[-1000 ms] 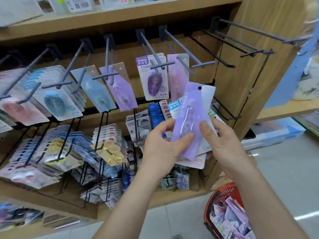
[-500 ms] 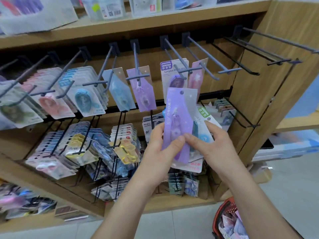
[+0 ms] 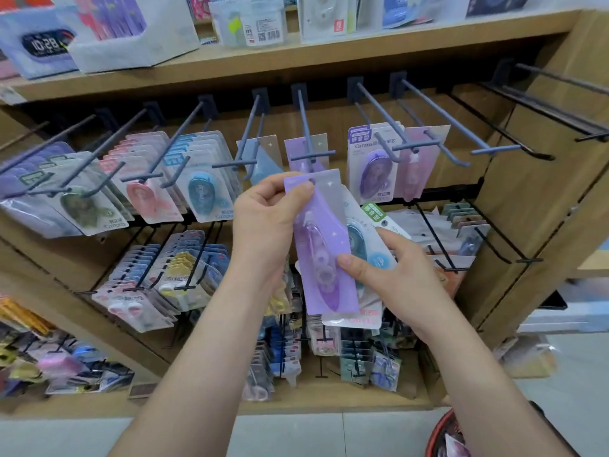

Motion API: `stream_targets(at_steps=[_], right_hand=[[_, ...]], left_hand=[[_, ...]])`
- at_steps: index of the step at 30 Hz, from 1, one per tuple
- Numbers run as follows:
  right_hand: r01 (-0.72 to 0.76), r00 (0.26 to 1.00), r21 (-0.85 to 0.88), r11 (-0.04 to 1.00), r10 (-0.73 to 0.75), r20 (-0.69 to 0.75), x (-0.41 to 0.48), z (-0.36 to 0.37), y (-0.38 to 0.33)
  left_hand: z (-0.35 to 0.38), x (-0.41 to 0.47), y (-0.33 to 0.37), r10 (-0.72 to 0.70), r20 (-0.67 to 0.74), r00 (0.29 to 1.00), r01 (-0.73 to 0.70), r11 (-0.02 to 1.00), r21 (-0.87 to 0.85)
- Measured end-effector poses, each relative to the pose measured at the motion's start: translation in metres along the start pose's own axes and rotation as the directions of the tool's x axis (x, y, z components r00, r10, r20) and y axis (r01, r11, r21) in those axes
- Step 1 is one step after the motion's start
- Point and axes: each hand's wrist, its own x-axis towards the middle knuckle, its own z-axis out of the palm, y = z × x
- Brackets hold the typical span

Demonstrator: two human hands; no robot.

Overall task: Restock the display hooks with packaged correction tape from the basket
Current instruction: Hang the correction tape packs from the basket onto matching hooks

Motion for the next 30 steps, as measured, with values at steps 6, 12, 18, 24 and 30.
stream_targets(at_steps=[6,12,18,24,30], right_hand=[[-0.003,1.0,0.094,0.996,0.004,-0.014,0.009,0.006,0.001],[-0.016,0.999,0.102,0.995,0.021,-0.044,0.011,0.009,0.002],[0.005,0.99,0.077,0.997,0.006,-0.14,0.019,0.017,0.005],[0.042,0.982,-0.001,0.999,-0.042,-0.186,0.02,0.018,0.01],[0.01,0.948,0.005,1.0,-0.008,-0.318,0.005,-0.008,0.019]], left_hand=[[0.012,0.007,-0.001,0.099,-0.072,0.992,-0.1,0.995,0.001],[0.009,0.013,-0.006,0.003,-0.031,1.0,-0.004,0.999,-0.033],[-0.01,-0.007,-0.021,0.287,-0.03,0.958,-0.24,0.85,0.468],[-0.018,-0.025,-0.024,0.217,0.11,0.97,-0.226,0.636,0.738],[-0.006,0.014,-0.037,0.225,0.092,0.97,-0.185,0.441,0.878]])
